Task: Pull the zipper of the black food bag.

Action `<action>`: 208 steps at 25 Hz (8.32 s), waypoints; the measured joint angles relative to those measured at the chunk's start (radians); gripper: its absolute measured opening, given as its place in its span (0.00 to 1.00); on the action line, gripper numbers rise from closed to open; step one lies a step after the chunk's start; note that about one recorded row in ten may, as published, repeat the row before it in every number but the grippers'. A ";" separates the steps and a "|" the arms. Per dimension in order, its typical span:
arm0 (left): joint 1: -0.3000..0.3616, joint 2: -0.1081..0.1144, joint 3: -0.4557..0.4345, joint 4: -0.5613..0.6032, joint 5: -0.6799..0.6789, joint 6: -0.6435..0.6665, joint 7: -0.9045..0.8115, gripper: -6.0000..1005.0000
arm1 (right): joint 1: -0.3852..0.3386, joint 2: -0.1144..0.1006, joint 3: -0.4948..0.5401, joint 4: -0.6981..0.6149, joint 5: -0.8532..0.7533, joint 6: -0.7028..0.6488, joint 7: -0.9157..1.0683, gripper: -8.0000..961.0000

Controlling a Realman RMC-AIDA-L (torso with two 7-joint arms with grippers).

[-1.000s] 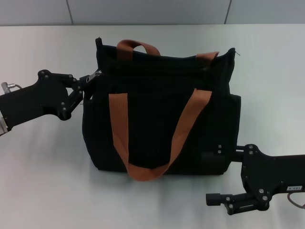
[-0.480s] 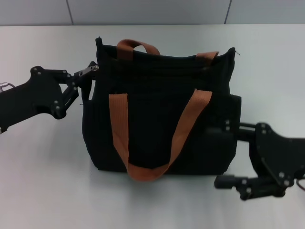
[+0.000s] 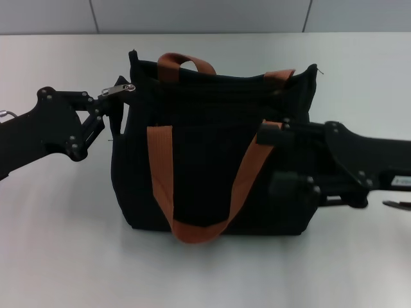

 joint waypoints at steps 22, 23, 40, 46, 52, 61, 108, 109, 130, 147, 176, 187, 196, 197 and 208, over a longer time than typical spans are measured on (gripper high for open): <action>0.006 -0.015 0.000 0.002 -0.024 0.011 0.037 0.02 | 0.217 -0.002 -0.078 -0.008 0.087 0.221 0.638 0.85; 0.006 -0.015 0.000 0.002 -0.024 0.011 0.037 0.02 | 0.217 -0.002 -0.078 -0.008 0.087 0.221 0.638 0.85; 0.041 -0.015 0.000 0.001 -0.054 0.037 0.060 0.02 | 0.308 0.004 -0.246 -0.001 0.089 0.380 0.881 0.85; 0.048 -0.015 0.000 0.001 -0.062 0.073 0.060 0.02 | 0.331 0.006 -0.295 0.000 0.090 0.434 0.913 0.85; 0.048 -0.015 0.000 0.001 -0.063 0.083 0.060 0.02 | 0.352 0.009 -0.322 0.000 0.090 0.476 0.927 0.85; 0.035 -0.016 0.000 0.001 -0.064 0.085 0.047 0.02 | 0.361 0.009 -0.346 -0.001 0.090 0.499 0.933 0.85; 0.009 -0.023 -0.004 -0.002 -0.076 0.082 0.020 0.02 | 0.358 0.004 -0.491 -0.119 0.079 0.571 0.934 0.01; 0.010 -0.023 -0.007 -0.002 -0.076 0.082 0.020 0.02 | 0.356 0.004 -0.492 -0.123 0.078 0.571 0.934 0.01; 0.017 -0.017 -0.042 -0.006 -0.077 0.083 0.020 0.02 | 0.310 0.001 -0.494 -0.233 0.005 0.581 1.002 0.01; 0.017 -0.016 -0.054 -0.006 -0.078 0.083 0.014 0.02 | 0.207 0.001 -0.530 -0.404 -0.029 0.573 1.077 0.01; 0.009 -0.022 -0.061 -0.007 -0.079 0.078 0.011 0.02 | 0.233 0.003 -0.541 -0.378 0.005 0.584 1.014 0.23; 0.004 -0.024 -0.061 -0.007 -0.079 0.079 0.011 0.02 | 0.250 0.003 -0.591 -0.353 0.055 0.587 1.013 0.23; 0.004 -0.024 -0.062 -0.007 -0.078 0.084 0.011 0.02 | 0.244 -0.001 -0.588 -0.353 0.056 0.591 1.013 0.23; 0.004 -0.024 -0.063 -0.007 -0.078 0.084 0.011 0.02 | 0.241 -0.003 -0.584 -0.356 0.053 0.589 1.014 0.23; 0.001 -0.026 -0.062 -0.008 -0.081 0.086 0.011 0.02 | 0.244 -0.002 -0.591 -0.359 0.004 0.613 1.019 0.23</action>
